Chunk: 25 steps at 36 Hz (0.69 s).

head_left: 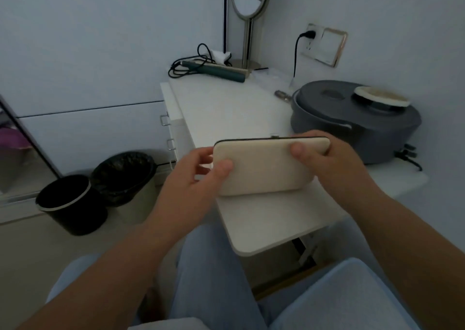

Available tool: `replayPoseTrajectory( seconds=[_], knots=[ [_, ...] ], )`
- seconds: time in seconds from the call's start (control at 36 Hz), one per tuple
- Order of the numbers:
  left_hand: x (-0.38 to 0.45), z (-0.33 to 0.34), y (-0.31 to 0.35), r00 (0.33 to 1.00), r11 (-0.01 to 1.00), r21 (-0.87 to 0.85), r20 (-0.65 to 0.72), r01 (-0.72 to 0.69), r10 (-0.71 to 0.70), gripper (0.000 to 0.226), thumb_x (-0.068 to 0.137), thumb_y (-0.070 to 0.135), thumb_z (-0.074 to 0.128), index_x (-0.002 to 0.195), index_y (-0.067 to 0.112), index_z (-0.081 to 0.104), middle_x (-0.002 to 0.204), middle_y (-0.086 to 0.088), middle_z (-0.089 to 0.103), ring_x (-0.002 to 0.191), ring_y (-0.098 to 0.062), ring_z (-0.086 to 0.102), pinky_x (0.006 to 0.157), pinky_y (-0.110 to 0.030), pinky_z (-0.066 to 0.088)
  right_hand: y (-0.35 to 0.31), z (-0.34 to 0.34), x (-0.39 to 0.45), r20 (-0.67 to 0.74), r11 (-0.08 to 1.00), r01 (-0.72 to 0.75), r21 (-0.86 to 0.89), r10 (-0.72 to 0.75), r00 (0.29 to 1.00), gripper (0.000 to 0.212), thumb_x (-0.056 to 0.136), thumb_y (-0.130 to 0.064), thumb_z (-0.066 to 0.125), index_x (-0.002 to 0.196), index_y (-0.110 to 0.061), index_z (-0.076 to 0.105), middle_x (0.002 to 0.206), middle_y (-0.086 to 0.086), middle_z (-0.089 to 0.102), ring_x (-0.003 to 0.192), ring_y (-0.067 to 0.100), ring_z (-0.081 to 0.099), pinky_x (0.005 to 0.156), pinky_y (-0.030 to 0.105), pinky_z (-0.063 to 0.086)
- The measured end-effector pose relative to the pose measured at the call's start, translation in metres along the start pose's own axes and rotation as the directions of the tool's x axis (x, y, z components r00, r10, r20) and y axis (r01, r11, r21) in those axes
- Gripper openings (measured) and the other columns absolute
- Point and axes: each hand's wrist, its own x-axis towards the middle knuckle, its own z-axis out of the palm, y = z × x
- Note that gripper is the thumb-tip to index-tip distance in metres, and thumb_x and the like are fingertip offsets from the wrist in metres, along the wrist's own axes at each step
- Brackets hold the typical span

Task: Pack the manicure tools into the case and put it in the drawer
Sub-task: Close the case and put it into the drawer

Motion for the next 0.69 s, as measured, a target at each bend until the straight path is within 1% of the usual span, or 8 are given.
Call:
replayPoseTrajectory(
  seconds=[0.06, 0.14, 0.22, 0.31, 0.39, 0.5, 0.61, 0.69],
  knots=[
    [0.011, 0.001, 0.0, 0.996, 0.995, -0.045, 0.012, 0.087, -0.087, 0.03, 0.072, 0.047, 0.064, 0.099, 0.034, 0.058, 0.099, 0.013, 0.064, 0.078, 0.005, 0.061, 0.061, -0.006, 0.046, 0.004, 0.007, 0.015, -0.025, 0.997, -0.079, 0.011, 0.079, 0.997, 0.015, 0.073, -0.046, 0.065, 0.08, -0.033, 0.063, 0.078, -0.018, 0.062, 0.064, -0.014, 0.056, 0.051, 0.003, 0.039],
    [0.027, 0.001, -0.003, 0.983, 0.985, 0.028, 0.067, 0.169, -0.171, 0.029, 0.073, 0.037, 0.068, 0.101, 0.031, 0.059, 0.1, 0.013, 0.066, 0.083, -0.001, 0.063, 0.065, -0.016, 0.048, 0.012, 0.014, 0.033, -0.039, 0.982, -0.187, -0.02, 0.186, 0.982, 0.023, 0.072, -0.055, 0.062, 0.075, -0.032, 0.058, 0.081, -0.018, 0.06, 0.072, -0.004, 0.056, 0.059, 0.016, 0.042],
    [0.039, 0.001, -0.005, 0.97, 0.972, 0.051, 0.071, 0.23, -0.234, 0.047, 0.067, 0.041, 0.071, 0.11, 0.027, 0.058, 0.103, 0.011, 0.064, 0.089, -0.005, 0.062, 0.076, -0.027, 0.05, 0.021, 0.019, 0.044, -0.027, 0.965, -0.261, 0.01, 0.261, 0.965, 0.031, 0.07, -0.057, 0.064, 0.075, -0.026, 0.059, 0.084, -0.013, 0.062, 0.078, 0.007, 0.059, 0.066, 0.028, 0.046],
    [0.048, 0.001, -0.006, 0.944, 0.948, 0.0, 0.091, 0.318, -0.316, 0.065, 0.055, 0.045, 0.067, 0.115, 0.022, 0.056, 0.106, 0.004, 0.065, 0.093, -0.014, 0.064, 0.087, -0.04, 0.051, 0.027, 0.021, 0.048, -0.029, 0.957, -0.288, -0.037, 0.287, 0.958, 0.035, 0.069, -0.059, 0.063, 0.076, -0.025, 0.058, 0.085, -0.011, 0.061, 0.078, 0.008, 0.058, 0.064, 0.028, 0.045],
    [0.055, 0.002, -0.008, 0.927, 0.927, -0.067, 0.095, 0.369, -0.363, 0.075, 0.054, 0.04, 0.072, 0.122, 0.016, 0.052, 0.11, -0.003, 0.064, 0.096, -0.02, 0.063, 0.09, -0.044, 0.05, 0.031, 0.026, 0.049, -0.061, 0.954, -0.292, -0.07, 0.288, 0.956, 0.034, 0.071, -0.054, 0.065, 0.076, -0.021, 0.059, 0.081, -0.009, 0.061, 0.075, 0.009, 0.057, 0.064, 0.028, 0.045],
    [0.063, 0.004, -0.013, 0.906, 0.895, -0.14, 0.071, 0.424, -0.418, 0.067, 0.063, 0.031, 0.077, 0.123, 0.013, 0.051, 0.115, -0.008, 0.061, 0.099, -0.023, 0.061, 0.092, -0.043, 0.047, 0.033, 0.035, 0.043, -0.094, 0.96, -0.273, -0.063, 0.267, 0.959, 0.019, 0.071, -0.044, 0.07, 0.08, -0.031, 0.059, 0.083, -0.019, 0.057, 0.076, -0.002, 0.053, 0.06, 0.017, 0.039],
    [0.066, 0.006, -0.016, 0.907, 0.88, -0.223, 0.071, 0.42, -0.415, 0.041, 0.07, 0.013, 0.073, 0.109, 0.01, 0.061, 0.104, -0.01, 0.067, 0.087, -0.02, 0.064, 0.073, -0.031, 0.049, 0.032, 0.038, 0.04, -0.09, 0.966, -0.26, -0.017, 0.257, 0.962, 0.023, 0.071, -0.04, 0.072, 0.088, -0.033, 0.058, 0.089, -0.021, 0.059, 0.079, -0.006, 0.054, 0.06, 0.012, 0.039],
    [0.063, 0.005, -0.018, 0.919, 0.868, -0.31, 0.059, 0.388, -0.389, 0.04, 0.071, 0.005, 0.07, 0.109, 0.014, 0.06, 0.102, -0.008, 0.065, 0.083, -0.017, 0.063, 0.066, -0.026, 0.049, 0.03, 0.036, 0.04, -0.069, 0.945, -0.305, 0.12, 0.314, 0.947, 0.026, 0.072, -0.039, 0.071, 0.096, -0.033, 0.061, 0.09, -0.021, 0.063, 0.071, -0.009, 0.059, 0.057, 0.009, 0.042]
  ],
)
